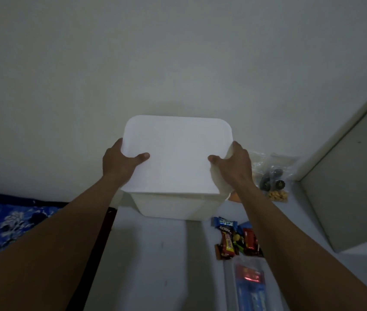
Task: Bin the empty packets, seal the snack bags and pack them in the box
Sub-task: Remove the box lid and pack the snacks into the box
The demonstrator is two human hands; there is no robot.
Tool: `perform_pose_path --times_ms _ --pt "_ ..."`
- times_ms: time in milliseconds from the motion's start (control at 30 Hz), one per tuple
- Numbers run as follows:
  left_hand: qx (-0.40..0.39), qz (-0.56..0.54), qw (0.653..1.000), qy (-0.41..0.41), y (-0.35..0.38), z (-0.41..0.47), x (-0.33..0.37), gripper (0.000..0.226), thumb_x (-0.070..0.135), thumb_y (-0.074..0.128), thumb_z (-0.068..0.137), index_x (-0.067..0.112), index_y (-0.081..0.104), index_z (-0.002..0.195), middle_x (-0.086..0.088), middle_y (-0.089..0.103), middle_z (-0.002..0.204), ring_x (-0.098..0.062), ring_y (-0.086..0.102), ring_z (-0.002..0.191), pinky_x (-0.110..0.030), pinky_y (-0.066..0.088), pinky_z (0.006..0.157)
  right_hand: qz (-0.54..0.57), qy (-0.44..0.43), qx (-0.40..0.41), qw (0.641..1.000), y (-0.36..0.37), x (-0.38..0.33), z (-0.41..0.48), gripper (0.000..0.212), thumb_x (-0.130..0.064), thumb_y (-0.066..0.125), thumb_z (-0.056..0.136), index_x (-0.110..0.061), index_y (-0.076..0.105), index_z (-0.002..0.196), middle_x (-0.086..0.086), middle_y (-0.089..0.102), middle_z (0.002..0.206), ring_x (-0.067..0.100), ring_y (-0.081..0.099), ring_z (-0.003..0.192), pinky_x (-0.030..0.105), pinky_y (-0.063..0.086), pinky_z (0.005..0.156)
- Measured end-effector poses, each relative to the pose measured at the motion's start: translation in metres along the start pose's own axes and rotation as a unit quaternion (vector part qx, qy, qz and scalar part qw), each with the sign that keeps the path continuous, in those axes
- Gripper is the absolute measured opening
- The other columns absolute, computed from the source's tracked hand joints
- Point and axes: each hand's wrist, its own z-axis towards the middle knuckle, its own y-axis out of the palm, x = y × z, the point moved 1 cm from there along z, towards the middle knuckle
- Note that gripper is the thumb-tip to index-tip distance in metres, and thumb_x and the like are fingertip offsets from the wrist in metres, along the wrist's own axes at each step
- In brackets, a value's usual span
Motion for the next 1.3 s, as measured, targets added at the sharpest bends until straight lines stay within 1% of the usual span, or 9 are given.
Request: perform_pose_path --times_ms 67,167,367,500,700,767,933,1100,1300 --pt "-0.002 -0.023 1.000 0.009 -0.011 -0.011 0.001 0.070 0.049 0.084 0.068 0.022 0.057 0.127 0.003 0.064 0.116 -0.021 0.060 0.102 -0.034 0.048 0.086 -0.010 0.004 -0.001 1.000 -0.004 -0.004 -0.014 0.059 -0.047 0.078 0.071 -0.016 0.051 0.114 0.007 0.057 0.118 0.025 0.055 0.102 0.051 0.050 0.091" --pt "-0.017 -0.050 0.999 0.001 -0.027 -0.034 -0.007 0.062 0.045 0.084 0.070 0.024 0.059 0.123 0.005 0.064 0.111 -0.020 0.061 0.099 -0.033 0.048 0.083 -0.007 0.006 -0.008 1.000 -0.009 -0.006 -0.040 0.053 -0.042 0.080 0.073 -0.013 0.053 0.108 0.006 0.059 0.112 0.024 0.056 0.098 0.045 0.050 0.087" --pt "-0.048 -0.085 0.995 -0.023 -0.053 -0.080 -0.039 0.060 0.039 0.087 0.068 0.027 0.062 0.122 0.004 0.068 0.110 -0.021 0.064 0.099 -0.034 0.052 0.084 0.016 0.004 -0.021 1.000 -0.009 -0.003 -0.099 0.049 -0.033 0.079 0.079 -0.006 0.057 0.113 0.008 0.062 0.112 0.022 0.054 0.092 0.024 0.038 0.058" --pt "-0.082 -0.110 0.989 -0.053 -0.065 -0.106 -0.064 0.067 0.045 0.088 0.055 0.030 0.065 0.117 0.006 0.070 0.107 -0.020 0.067 0.097 -0.042 0.055 0.089 0.030 0.004 -0.031 0.999 -0.010 0.005 -0.140 0.049 -0.024 0.077 0.083 -0.005 0.054 0.121 -0.007 0.050 0.095 0.016 0.048 0.093 0.027 0.039 0.074" --pt "-0.086 -0.121 0.987 -0.065 -0.066 -0.143 -0.086 0.055 0.031 0.090 0.065 0.034 0.065 0.113 0.009 0.069 0.104 -0.020 0.066 0.097 -0.041 0.055 0.088 0.043 0.025 -0.054 0.997 -0.001 0.037 -0.180 0.051 -0.027 0.077 0.082 -0.012 0.052 0.124 0.005 0.056 0.118 0.020 0.051 0.104 0.030 0.040 0.081" --pt "-0.093 -0.131 0.984 -0.076 -0.062 -0.155 -0.097 0.054 0.029 0.091 0.064 0.034 0.066 0.112 0.007 0.070 0.104 -0.020 0.067 0.097 -0.041 0.056 0.087 0.049 0.032 -0.055 0.997 0.002 0.049 -0.189 0.056 -0.025 0.076 0.083 -0.011 0.051 0.130 0.003 0.055 0.117 0.017 0.048 0.103 0.030 0.040 0.082" --pt "-0.097 -0.120 0.981 -0.117 -0.049 -0.184 -0.129 0.062 0.034 0.092 0.058 0.036 0.066 0.114 0.008 0.071 0.107 -0.019 0.067 0.099 -0.045 0.056 0.089 0.024 0.067 -0.064 0.995 0.018 0.092 -0.212 0.051 -0.033 0.078 0.075 -0.017 0.056 0.118 0.004 0.063 0.115 0.023 0.059 0.106 0.037 0.050 0.083" --pt "-0.088 -0.077 0.984 -0.131 -0.033 -0.205 -0.158 0.054 0.037 0.088 0.056 0.047 0.065 0.103 0.015 0.069 0.101 -0.019 0.066 0.100 -0.043 0.053 0.092 0.007 0.109 -0.069 0.992 0.042 0.131 -0.233 0.069 -0.031 0.079 0.075 -0.015 0.051 0.136 0.006 0.060 0.125 0.027 0.055 0.116 0.042 0.048 0.097" --pt "-0.097 -0.010 0.985 -0.140 -0.021 -0.205 -0.172 0.078 0.031 0.088 0.066 0.026 0.054 0.136 -0.003 0.064 0.123 -0.030 0.059 0.114 -0.046 0.049 0.096 -0.067 0.147 -0.113 0.980 0.061 0.148 -0.230 0.073 -0.037 0.076 0.078 -0.015 0.043 0.139 0.010 0.059 0.128 0.035 0.051 0.122 0.042 0.045 0.099"
